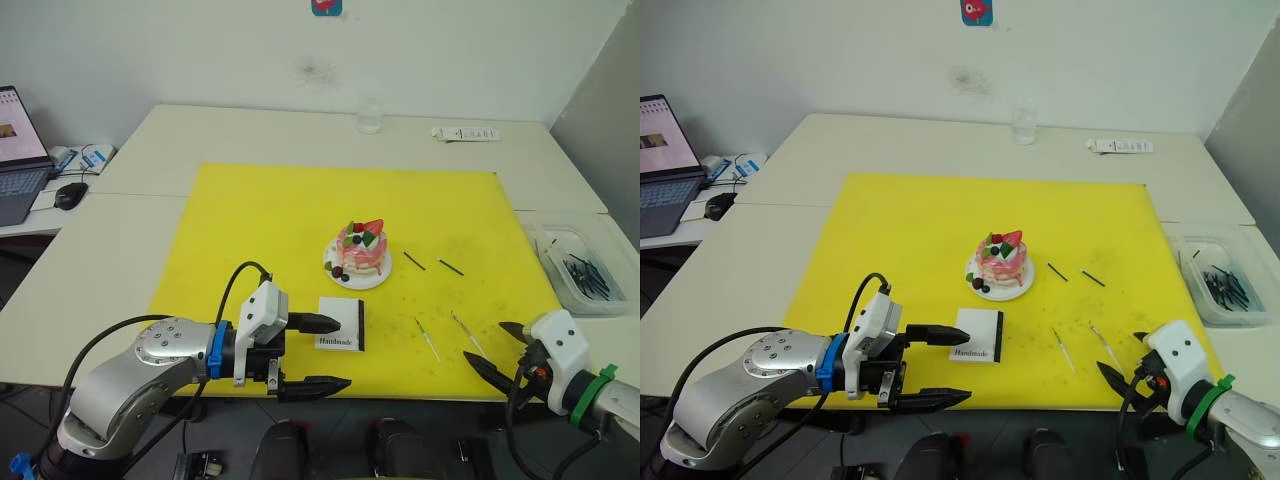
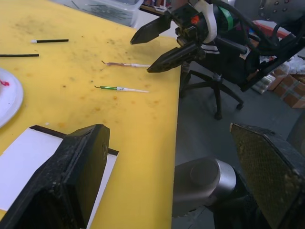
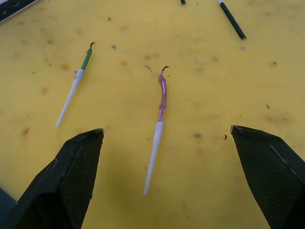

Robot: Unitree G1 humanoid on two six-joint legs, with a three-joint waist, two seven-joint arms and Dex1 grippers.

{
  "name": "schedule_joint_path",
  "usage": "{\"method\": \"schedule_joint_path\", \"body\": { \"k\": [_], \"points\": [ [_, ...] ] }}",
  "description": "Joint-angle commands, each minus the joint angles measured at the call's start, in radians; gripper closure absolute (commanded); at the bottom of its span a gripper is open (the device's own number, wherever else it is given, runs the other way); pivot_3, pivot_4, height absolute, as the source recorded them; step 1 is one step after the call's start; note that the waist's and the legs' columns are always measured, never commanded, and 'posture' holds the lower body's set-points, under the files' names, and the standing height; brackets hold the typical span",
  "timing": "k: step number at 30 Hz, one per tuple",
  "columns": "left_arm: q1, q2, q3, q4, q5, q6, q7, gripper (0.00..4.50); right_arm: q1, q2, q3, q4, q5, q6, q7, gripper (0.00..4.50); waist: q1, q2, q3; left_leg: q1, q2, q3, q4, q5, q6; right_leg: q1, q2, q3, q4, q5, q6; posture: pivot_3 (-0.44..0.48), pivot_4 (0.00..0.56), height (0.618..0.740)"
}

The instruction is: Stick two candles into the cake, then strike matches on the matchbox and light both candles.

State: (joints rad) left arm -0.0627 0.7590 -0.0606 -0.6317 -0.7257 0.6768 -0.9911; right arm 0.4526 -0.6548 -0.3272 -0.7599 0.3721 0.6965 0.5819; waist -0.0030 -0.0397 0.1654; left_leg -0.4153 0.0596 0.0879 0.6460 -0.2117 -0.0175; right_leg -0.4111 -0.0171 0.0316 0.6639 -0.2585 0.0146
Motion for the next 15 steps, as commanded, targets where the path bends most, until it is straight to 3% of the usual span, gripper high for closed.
{"method": "schedule_joint_path", "body": {
  "k": [1,4,7,15],
  "points": [
    [-0.008,0.001,-0.002,-0.027,0.0,-0.019,0.0,0.03,0.006,0.007,0.002,-0.011,-0.02,-0.02,-0.019,0.0,0.0,0.0,0.0,0.0,0.0,0.0,0.0,0.0,0.0,0.0,0.0,0.0,0.0,0.0,0.0,0.0,0.15,0.727],
    [-0.018,-0.005,-0.009,-0.02,0.004,-0.022,0.002,0.03,0.011,0.015,0.003,-0.01,-0.017,-0.008,-0.028,0.0,0.0,0.0,0.0,0.0,0.0,0.0,0.0,0.0,0.0,0.0,0.0,0.0,0.0,0.0,0.0,0.0,0.15,0.727],
    [-0.024,-0.006,-0.014,-0.014,0.005,-0.024,0.002,0.0,0.018,0.019,0.004,-0.013,-0.012,0.003,-0.028,0.61,0.0,0.0,0.0,0.0,0.0,0.0,0.0,0.0,0.0,0.0,0.0,0.0,0.0,0.0,0.0,0.0,0.15,0.727],
    [-0.033,-0.01,-0.023,0.005,0.016,-0.031,0.003,0.0,0.051,0.033,0.04,-0.016,-0.028,0.006,-0.036,3.63,0.0,0.0,0.0,0.0,0.0,0.0,0.0,0.0,0.0,0.0,0.0,0.0,0.0,0.0,0.0,0.0,0.15,0.727]
  ]
}}
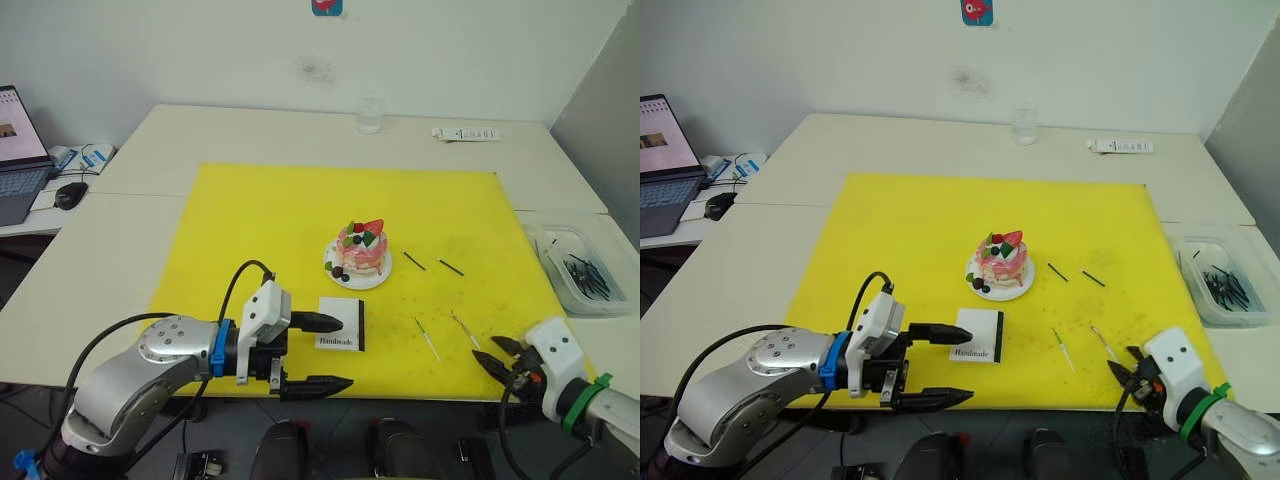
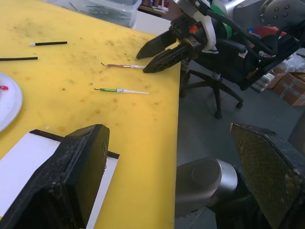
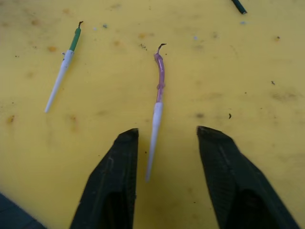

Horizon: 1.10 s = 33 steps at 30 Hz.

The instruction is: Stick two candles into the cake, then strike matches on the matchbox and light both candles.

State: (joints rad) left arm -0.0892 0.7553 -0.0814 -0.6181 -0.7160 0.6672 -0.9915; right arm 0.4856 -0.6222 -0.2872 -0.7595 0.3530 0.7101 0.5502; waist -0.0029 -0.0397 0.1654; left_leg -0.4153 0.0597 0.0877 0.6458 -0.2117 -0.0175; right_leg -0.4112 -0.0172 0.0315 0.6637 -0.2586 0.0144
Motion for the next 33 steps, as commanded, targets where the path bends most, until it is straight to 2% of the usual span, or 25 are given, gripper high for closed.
{"method": "schedule_joint_path", "body": {
  "k": [1,2,3,10,17,20,22,24,26,28,33],
  "points": [
    [-0.007,-0.007,-0.003,-0.007,0.008,-0.022,0.003,0.0,0.022,0.0,0.001,-0.016,-0.01,-0.009,-0.005,4.01,0.0,0.0,0.0,0.0,0.0,0.0,0.0,0.0,0.0,0.0,0.0,0.0,0.0,0.0,0.0,0.0,0.15,0.727],
    [-0.007,-0.009,-0.003,-0.005,0.011,-0.022,0.005,0.0,0.026,0.001,0.0,-0.015,-0.008,-0.011,-0.004,4.38,0.0,0.0,0.0,0.0,0.0,0.0,0.0,0.0,0.0,0.0,0.0,0.0,0.0,0.0,0.0,0.0,0.15,0.727],
    [-0.006,-0.012,-0.002,-0.003,0.014,-0.023,0.007,0.0,0.028,0.001,0.0,-0.014,-0.007,-0.012,-0.003,4.48,0.0,0.0,0.0,0.0,0.0,0.0,0.0,0.0,0.0,0.0,0.0,0.0,0.0,0.0,0.0,0.0,0.15,0.727],
    [0.013,-0.022,0.014,0.012,0.016,-0.002,0.038,0.0,0.013,0.017,-0.068,-0.038,0.061,-0.022,0.022,4.48,0.0,0.0,0.0,0.0,0.0,0.0,0.0,0.0,0.0,0.0,0.0,0.0,0.0,0.0,0.0,0.0,0.15,0.727],
    [-0.039,-0.079,0.076,0.056,-0.101,0.129,0.158,0.0,-0.137,-0.017,-0.217,-0.111,0.346,0.111,0.026,4.48,-0.001,0.0,0.0,0.0,0.0,-0.001,0.0,0.0,0.0,0.0,0.0,0.0,0.0,0.0,0.0,0.0,0.15,0.727],
    [-0.11,-0.143,0.126,0.075,-0.249,0.238,0.268,0.0,-0.258,-0.026,-0.241,-0.116,0.579,0.195,-0.052,4.48,-0.001,-0.001,0.001,0.0,0.0,-0.002,0.0,0.0,0.0,0.001,0.0,-0.001,0.0,0.0,0.0,0.0,0.15,0.727],
    [-0.166,-0.183,0.16,0.097,-0.402,0.316,0.347,0.0,-0.342,-0.027,-0.229,-0.096,0.718,0.227,-0.132,4.48,-0.001,-0.001,0.001,0.0,0.0,-0.002,0.001,0.0,0.0,0.001,0.001,-0.001,0.0,0.0,0.001,0.0,0.15,0.727],
    [-0.226,-0.211,0.185,0.139,-0.637,0.366,0.434,0.0,-0.426,-0.023,-0.205,-0.068,0.847,0.234,-0.231,4.48,-0.002,-0.002,0.001,-0.001,0.0,-0.002,0.0,0.0,0.0,0.002,0.001,-0.001,0.0,0.001,0.002,0.0,0.15,0.727],
    [-0.279,-0.222,0.185,0.17,-0.793,0.388,0.498,0.0,-0.499,-0.017,-0.171,-0.037,0.968,0.222,-0.334,4.48,-0.002,-0.002,0.001,-0.001,0.0,-0.003,0.0,0.0,0.0,0.001,0.003,-0.001,0.0,0.004,0.006,0.0,0.15,0.727],
    [-0.31,-0.245,0.169,0.195,-0.889,0.373,0.579,0.0,-0.546,-0.022,-0.131,-0.021,1.087,0.201,-0.419,4.48,-0.003,-0.002,0.001,-0.002,0.0,-0.003,0.0,0.0,0.0,0.001,0.004,-0.001,0.0,0.004,0.007,0.0,0.15,0.727],
    [-0.337,-0.352,0.134,0.243,-1.033,0.293,0.745,0.0,-0.615,-0.03,-0.016,0.004,1.323,0.13,-0.572,4.48,-0.005,-0.002,0.001,-0.002,-0.001,-0.003,0.0,0.0,0.0,0.001,0.006,0.0,0.0,0.003,0.007,0.0,0.15,0.727]
  ]
}}
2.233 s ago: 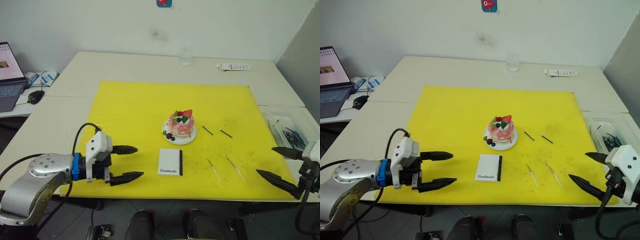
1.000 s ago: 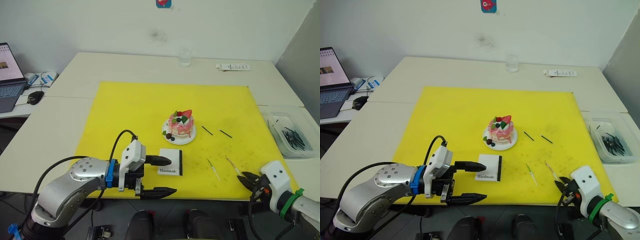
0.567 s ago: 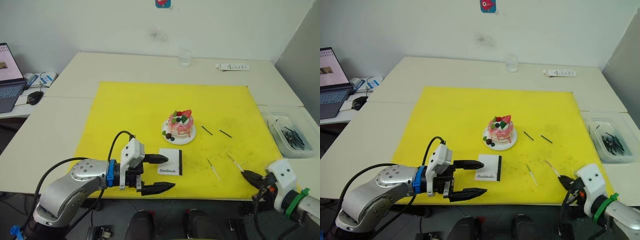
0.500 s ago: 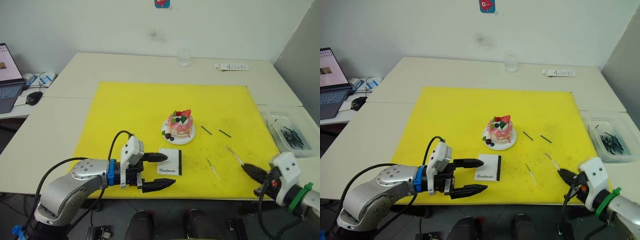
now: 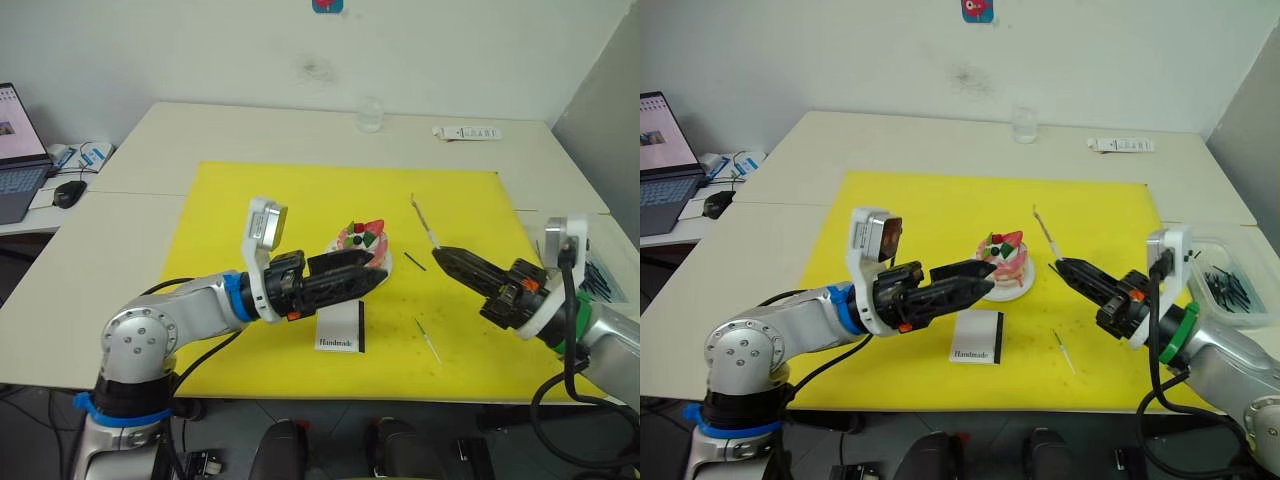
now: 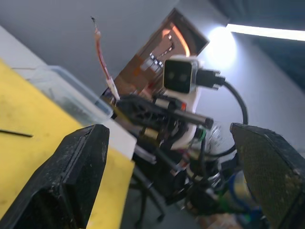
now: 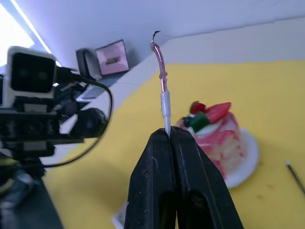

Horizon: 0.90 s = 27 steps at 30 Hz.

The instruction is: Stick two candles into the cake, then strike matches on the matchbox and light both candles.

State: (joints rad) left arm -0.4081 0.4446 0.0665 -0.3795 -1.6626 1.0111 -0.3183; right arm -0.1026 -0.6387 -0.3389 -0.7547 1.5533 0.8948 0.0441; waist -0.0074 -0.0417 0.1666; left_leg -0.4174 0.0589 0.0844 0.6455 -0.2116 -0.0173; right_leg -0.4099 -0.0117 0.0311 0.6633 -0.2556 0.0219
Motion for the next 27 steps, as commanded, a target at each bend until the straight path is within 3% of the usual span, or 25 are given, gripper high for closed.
{"method": "schedule_joint_path", "body": {
  "k": [1,5,16,19,27],
  "points": [
    [-0.019,-0.063,-0.021,0.011,-0.107,-0.063,0.092,0.0,-0.037,-0.015,0.055,0.004,0.156,-0.07,-0.087,4.48,0.0,0.0,0.0,0.0,0.0,0.0,0.0,0.0,0.0,0.0,0.0,0.0,0.0,0.0,0.0,0.0,0.15,0.727],
    [0.0,-0.131,-0.049,0.032,-0.139,-0.094,0.133,0.0,-0.069,-0.034,0.115,0.012,0.259,-0.118,-0.139,4.48,0.0,0.0,0.0,0.0,0.0,0.0,0.001,0.0,0.0,0.001,0.0,0.0,0.0,0.001,0.001,0.0,0.15,0.727],
    [0.009,-0.164,-0.041,0.048,-0.181,-0.135,0.135,0.0,-0.084,-0.08,0.194,-0.005,0.367,-0.201,-0.194,4.48,0.0,0.0,0.0,0.0,-0.001,0.0,0.001,0.0,0.0,0.001,0.002,0.002,0.0,0.001,0.001,0.0,0.15,0.727],
    [0.017,-0.154,-0.042,0.052,-0.184,-0.134,0.123,0.64,-0.081,-0.089,0.204,-0.01,0.38,-0.214,-0.198,4.5,0.0,0.0,0.0,0.0,-0.001,0.0,0.001,0.0,0.0,0.001,0.002,0.002,0.0,0.001,0.001,0.0,0.15,0.727],
    [0.019,-0.156,-0.052,0.06,-0.174,-0.126,0.098,3.28,-0.083,-0.097,0.232,-0.011,0.398,-0.237,-0.202,4.5,0.0,0.0,0.0,0.0,0.0,0.0,0.001,0.0,0.0,0.001,0.002,0.002,-0.001,0.001,0.001,0.0,0.15,0.727]
  ]
}}
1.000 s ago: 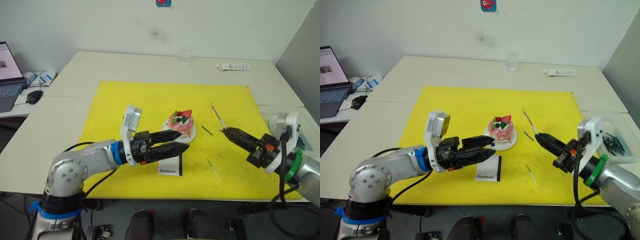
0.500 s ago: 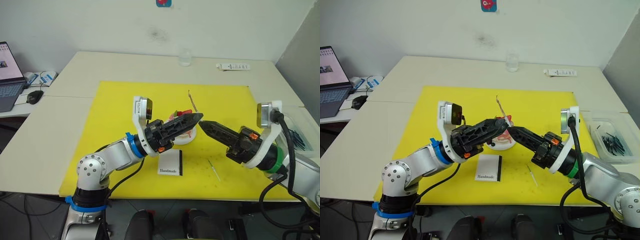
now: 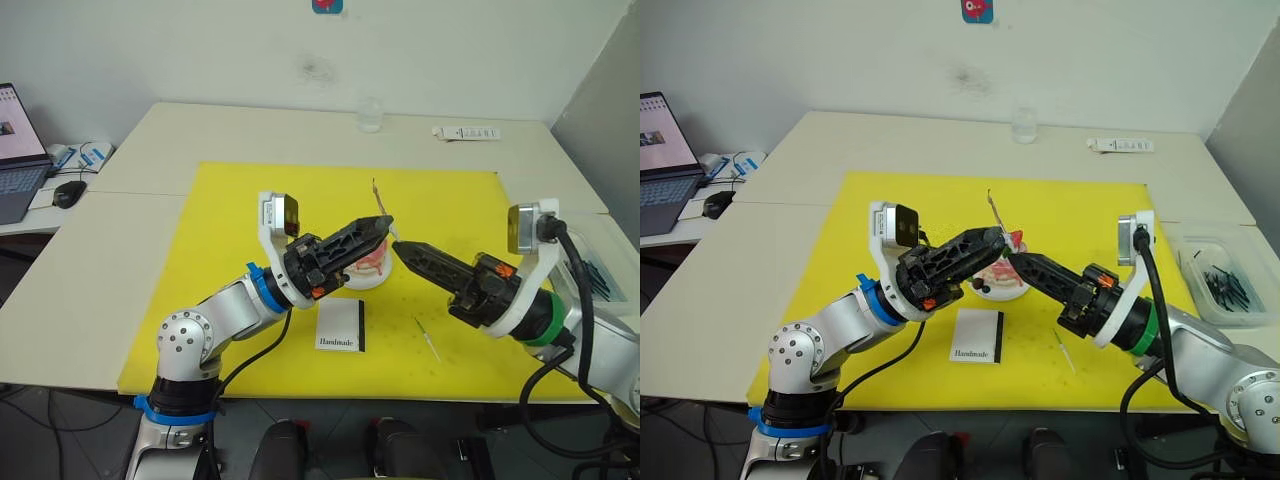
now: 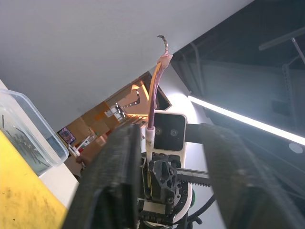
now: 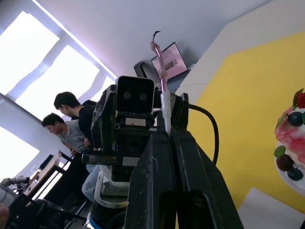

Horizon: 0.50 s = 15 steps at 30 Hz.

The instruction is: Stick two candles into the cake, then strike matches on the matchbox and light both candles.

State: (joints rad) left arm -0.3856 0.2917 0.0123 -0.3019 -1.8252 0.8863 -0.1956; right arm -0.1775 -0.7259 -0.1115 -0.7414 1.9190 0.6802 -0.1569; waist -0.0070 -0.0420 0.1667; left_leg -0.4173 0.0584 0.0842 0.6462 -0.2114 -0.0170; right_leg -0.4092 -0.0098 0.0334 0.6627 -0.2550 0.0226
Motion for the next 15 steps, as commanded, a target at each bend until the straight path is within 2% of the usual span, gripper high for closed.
{"method": "schedule_joint_path", "body": {
  "k": [1,4,15],
  "points": [
    [-0.004,-0.003,0.002,-0.015,-0.007,-0.001,-0.028,3.59,-0.009,-0.01,0.009,-0.024,0.033,-0.023,-0.001,4.5,0.0,0.0,0.0,0.0,0.0,0.0,0.0,0.0,0.0,0.0,0.0,0.0,0.0,0.0,0.0,0.0,0.15,0.727],
    [-0.006,-0.006,0.001,-0.009,0.005,0.0,-0.04,4.49,-0.01,-0.012,0.019,-0.022,0.033,-0.029,-0.001,4.5,0.0,0.0,0.0,0.0,0.0,0.0,0.0,0.0,0.0,0.0,0.0,0.0,0.0,0.0,0.0,0.0,0.15,0.727],
    [0.007,0.004,0.001,-0.006,0.043,0.015,-0.094,4.49,-0.016,-0.013,0.032,-0.01,0.028,-0.039,-0.003,4.5,0.0,0.0,0.0,0.0,0.0,0.0,0.0,0.0,0.0,0.0,0.0,0.0,0.0,0.0,-0.001,0.0,0.15,0.727]
  ]
}}
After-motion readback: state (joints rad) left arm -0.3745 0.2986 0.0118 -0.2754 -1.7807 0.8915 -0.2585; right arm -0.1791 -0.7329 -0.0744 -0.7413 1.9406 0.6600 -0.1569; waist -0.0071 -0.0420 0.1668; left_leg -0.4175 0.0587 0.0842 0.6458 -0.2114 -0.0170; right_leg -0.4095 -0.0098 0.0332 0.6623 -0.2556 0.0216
